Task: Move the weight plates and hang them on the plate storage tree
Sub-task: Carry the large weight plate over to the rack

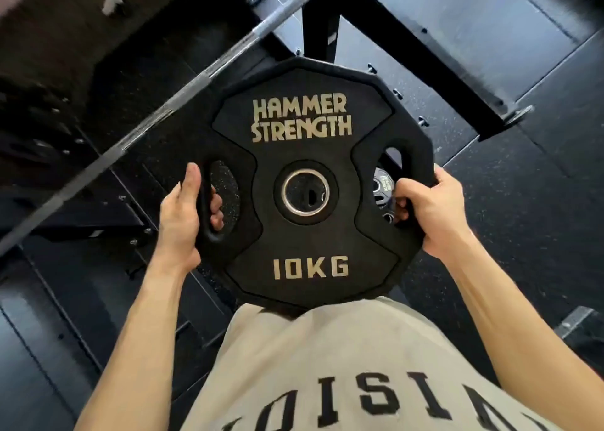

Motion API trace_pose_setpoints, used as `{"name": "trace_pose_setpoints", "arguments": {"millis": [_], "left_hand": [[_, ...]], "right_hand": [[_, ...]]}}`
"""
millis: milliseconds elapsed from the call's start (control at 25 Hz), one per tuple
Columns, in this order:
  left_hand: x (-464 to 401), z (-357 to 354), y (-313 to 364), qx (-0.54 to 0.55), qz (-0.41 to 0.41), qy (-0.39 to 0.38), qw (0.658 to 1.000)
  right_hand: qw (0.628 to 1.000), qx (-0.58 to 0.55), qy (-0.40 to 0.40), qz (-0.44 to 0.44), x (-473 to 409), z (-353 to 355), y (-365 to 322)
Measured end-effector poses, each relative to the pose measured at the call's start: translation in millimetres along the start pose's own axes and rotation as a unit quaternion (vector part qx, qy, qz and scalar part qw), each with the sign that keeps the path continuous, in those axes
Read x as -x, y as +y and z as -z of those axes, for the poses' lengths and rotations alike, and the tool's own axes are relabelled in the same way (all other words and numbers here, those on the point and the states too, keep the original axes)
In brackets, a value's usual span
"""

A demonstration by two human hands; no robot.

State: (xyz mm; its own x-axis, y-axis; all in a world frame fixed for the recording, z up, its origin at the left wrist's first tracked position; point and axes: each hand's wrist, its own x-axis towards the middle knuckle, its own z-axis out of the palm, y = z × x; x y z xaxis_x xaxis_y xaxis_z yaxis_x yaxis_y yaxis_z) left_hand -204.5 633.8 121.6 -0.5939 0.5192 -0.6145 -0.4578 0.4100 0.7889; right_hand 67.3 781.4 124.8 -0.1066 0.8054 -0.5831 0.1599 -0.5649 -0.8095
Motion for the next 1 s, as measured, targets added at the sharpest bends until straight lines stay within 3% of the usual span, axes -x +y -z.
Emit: {"name": "trace_pose_setpoints", "arguments": {"millis": [160, 360, 720, 1000], "left_hand": [[84, 7, -18, 0.061, -0.048, 0.077, 0.994], [208, 14, -64, 0.137, -0.086, 0.214, 0.963], [418, 61, -158, 0.241, -0.123, 0.448, 0.852], [578, 143, -268, 0.297, -0.111, 0.548, 0.774]], "right_hand": [[0.995, 0.044, -0.084, 0.037, 17, 15, -21], [0.967, 0.109, -0.217, 0.071, 57, 24, -32], [0.871, 0.198, -0.432, 0.128, 201, -12, 9], [0.798, 0.227, -0.544, 0.126, 368, -38, 110]]}}
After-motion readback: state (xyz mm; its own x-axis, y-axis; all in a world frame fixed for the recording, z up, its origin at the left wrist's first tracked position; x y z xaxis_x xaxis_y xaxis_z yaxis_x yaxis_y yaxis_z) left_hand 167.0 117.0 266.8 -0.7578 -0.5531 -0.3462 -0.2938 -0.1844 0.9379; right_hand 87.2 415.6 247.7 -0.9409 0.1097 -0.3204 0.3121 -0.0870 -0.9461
